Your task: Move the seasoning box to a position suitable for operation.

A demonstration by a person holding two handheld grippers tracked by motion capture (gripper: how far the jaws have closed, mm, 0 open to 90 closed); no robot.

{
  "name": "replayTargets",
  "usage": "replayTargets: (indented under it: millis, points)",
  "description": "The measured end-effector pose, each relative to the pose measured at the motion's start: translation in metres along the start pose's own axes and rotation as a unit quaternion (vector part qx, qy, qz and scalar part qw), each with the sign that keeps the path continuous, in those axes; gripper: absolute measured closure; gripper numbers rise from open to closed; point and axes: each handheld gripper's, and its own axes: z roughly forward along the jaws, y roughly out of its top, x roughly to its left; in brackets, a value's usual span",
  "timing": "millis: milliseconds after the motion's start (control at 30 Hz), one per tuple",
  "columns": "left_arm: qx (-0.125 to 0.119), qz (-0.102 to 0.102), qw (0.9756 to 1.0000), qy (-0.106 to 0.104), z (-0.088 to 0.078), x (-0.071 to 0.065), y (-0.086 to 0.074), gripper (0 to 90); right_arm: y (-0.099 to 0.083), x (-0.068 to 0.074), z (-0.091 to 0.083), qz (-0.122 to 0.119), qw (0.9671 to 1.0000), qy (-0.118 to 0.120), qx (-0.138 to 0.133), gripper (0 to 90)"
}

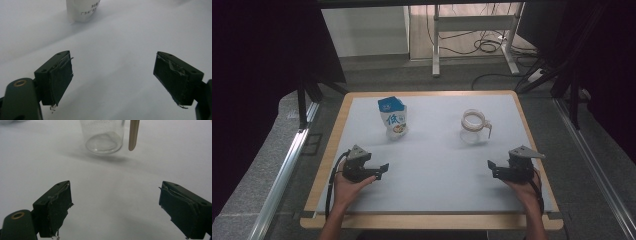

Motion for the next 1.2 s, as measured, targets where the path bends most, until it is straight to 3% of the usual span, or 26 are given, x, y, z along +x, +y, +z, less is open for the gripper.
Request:
replayTargets:
  millis: [133, 233, 300, 433, 600, 767, 833, 1000, 1100, 1200]
  points:
    - [-0.003, -0.002, 1.0, -0.001, -0.001, 0.003, 0.0, 15.7, 0.003, 0.003, 0.002, -0.002, 1.0, 0.007, 0.001, 13.3]
    - [-0.013, 0.002, 0.9999, 0.005, -0.004, 0.005, 0.002, 16.0, 0.007, 0.009, 0.004, -0.017, 0.9997, 0.011, 0.011, 14.8]
    - [-0.013, 0.004, 0.9999, 0.005, -0.003, 0.005, 0.002, 16.2, 0.005, 0.014, 0.003, -0.007, 0.9996, 0.024, 0.011, 16.0]
    - [-0.009, 0.01, 0.9999, -0.005, 0.001, 0.002, 0.003, 16.3, -0.005, 0.017, 0.002, -0.001, 0.9994, 0.027, 0.023, 16.3]
    - [-0.011, 0.015, 0.9998, -0.002, -0.003, 0.001, 0.005, 16.3, -0.003, 0.015, -0.006, 0.013, 0.9994, 0.033, -0.002, 17.1]
    - [-0.013, 0.015, 0.9998, 0.004, -0.01, 0.004, 0.003, 16.7, 0.004, 0.018, -0.005, 0.005, 0.9996, 0.028, -0.002, 17.4]
    - [-0.011, 0.005, 0.9999, -0.004, -0.011, 0.007, 0.001, 16.6, 0.008, 0.019, -0.003, 0.004, 0.9994, 0.033, -0.005, 18.2]
    - [-0.014, 0.003, 0.9999, -0.003, -0.017, 0.006, 0.0, 16.5, 0.014, 0.022, -0.002, 0.022, 0.9987, 0.044, -0.013, 19.0]
    - [-0.015, 0.006, 0.9999, -0.004, -0.019, 0.004, 0.0, 16.5, 0.015, 0.022, -0.004, 0.022, 0.9984, 0.048, -0.021, 19.0]
    - [-0.007, 0.012, 0.9999, -0.005, -0.017, 0.001, 0.0, 16.5, 0.019, 0.024, -0.007, 0.001, 0.9985, 0.043, -0.035, 17.6]
